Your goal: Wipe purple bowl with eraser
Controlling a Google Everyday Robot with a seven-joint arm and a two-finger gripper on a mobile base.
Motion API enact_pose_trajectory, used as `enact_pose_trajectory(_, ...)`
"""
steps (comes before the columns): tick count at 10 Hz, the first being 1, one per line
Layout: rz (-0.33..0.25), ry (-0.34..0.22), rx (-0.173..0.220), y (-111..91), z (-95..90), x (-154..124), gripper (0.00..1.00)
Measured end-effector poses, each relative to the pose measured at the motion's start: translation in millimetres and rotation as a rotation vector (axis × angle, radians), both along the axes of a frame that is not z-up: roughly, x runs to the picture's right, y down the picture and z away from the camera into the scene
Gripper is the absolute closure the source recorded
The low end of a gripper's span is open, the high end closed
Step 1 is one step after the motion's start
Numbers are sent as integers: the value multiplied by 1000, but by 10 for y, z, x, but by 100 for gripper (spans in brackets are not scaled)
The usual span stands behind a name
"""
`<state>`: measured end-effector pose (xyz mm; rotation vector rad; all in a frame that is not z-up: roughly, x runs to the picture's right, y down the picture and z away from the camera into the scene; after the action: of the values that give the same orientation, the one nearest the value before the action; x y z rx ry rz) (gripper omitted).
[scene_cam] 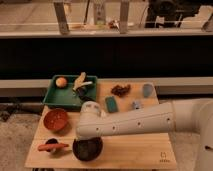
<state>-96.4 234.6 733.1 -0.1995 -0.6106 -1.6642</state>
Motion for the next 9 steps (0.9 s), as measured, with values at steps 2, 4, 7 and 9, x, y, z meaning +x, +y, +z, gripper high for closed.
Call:
enact_pose_trajectory(2, 34, 30, -6, 35, -13, 216, 99)
enact_pose_trajectory(4, 68, 55, 17, -36, -18, 377, 99)
enact_pose_trajectory(7, 90, 71, 60, -285, 79, 496, 99)
enact_pose_trajectory(9, 91, 64, 82, -410, 142, 463, 99)
